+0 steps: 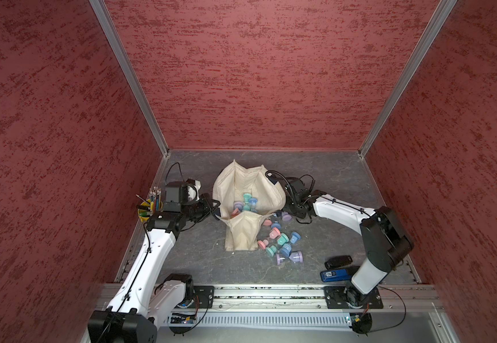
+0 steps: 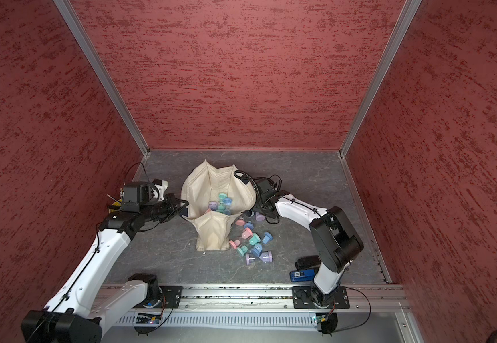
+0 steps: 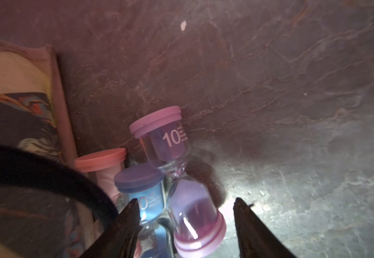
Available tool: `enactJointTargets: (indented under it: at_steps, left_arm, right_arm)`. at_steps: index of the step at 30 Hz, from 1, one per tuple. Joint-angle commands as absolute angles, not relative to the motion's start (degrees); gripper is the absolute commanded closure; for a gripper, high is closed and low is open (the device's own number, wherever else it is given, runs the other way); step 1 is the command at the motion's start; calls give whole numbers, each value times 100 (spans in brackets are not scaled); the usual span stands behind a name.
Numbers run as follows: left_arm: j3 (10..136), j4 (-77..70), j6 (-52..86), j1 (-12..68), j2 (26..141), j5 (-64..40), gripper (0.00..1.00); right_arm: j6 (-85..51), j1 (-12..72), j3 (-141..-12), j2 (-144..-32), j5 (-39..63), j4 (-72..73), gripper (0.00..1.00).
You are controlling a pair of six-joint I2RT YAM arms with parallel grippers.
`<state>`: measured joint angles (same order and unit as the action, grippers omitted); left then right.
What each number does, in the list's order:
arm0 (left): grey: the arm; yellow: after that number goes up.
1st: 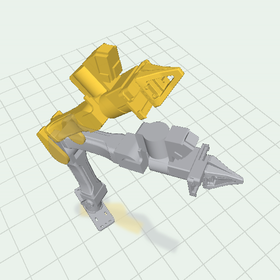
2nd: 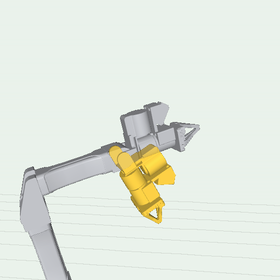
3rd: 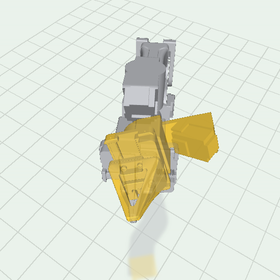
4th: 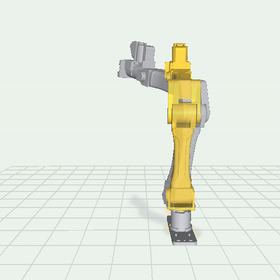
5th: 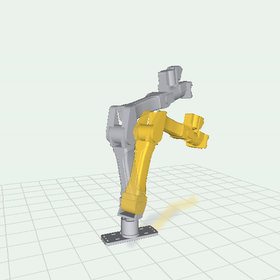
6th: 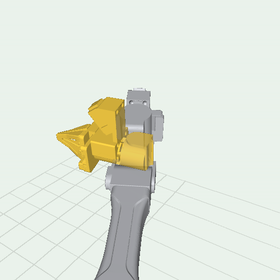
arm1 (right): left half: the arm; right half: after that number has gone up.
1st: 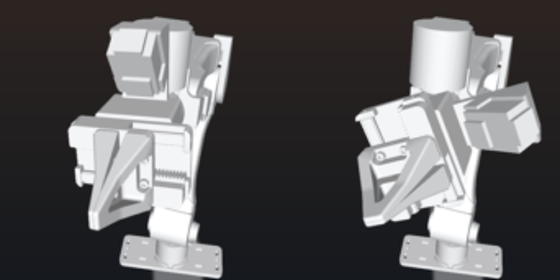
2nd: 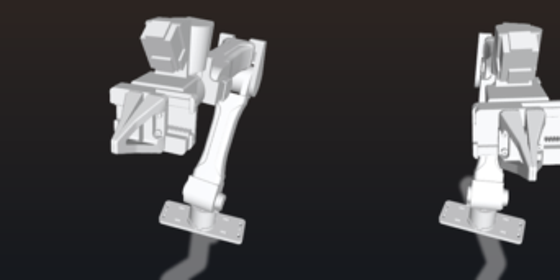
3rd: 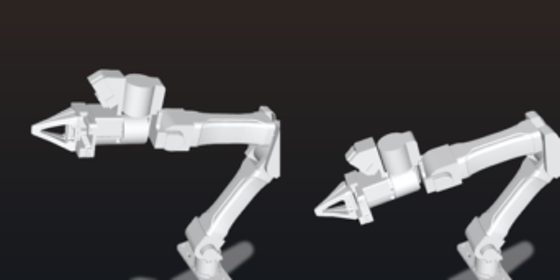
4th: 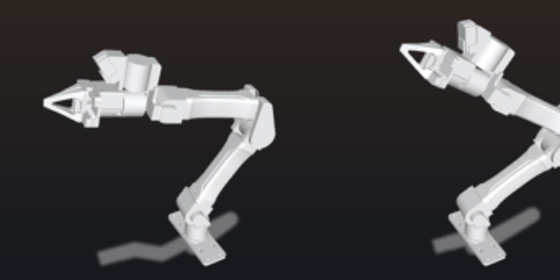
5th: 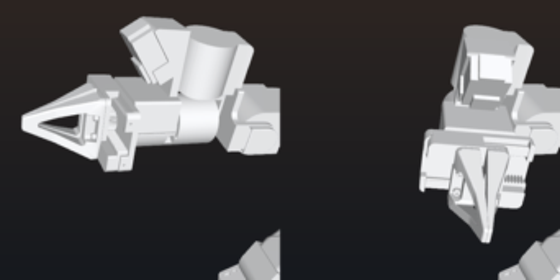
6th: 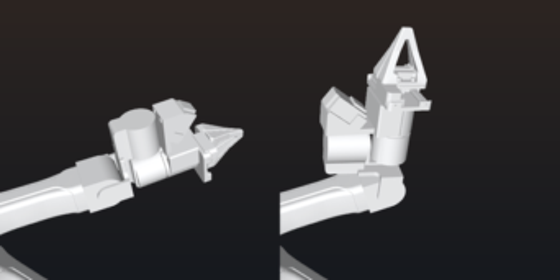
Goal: Put the hourglass into the canvas bag
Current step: Pick up the hourglass from the center of the board.
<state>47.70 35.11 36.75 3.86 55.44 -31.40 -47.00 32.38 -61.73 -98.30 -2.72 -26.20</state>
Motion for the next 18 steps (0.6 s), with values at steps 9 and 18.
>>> enactJointTargets:
  at_steps: [9,18]
  left_arm:
    - [4809,3402,3596,342,5493,-3209,100]
    - [4738,3384,3591,324,5468,-3226,100]
  right_arm:
    - [-5060,2930,-5710,-10046,-257,-2393,41]
    - [-4969,2785,-5736,-10093,-410,-2514,41]
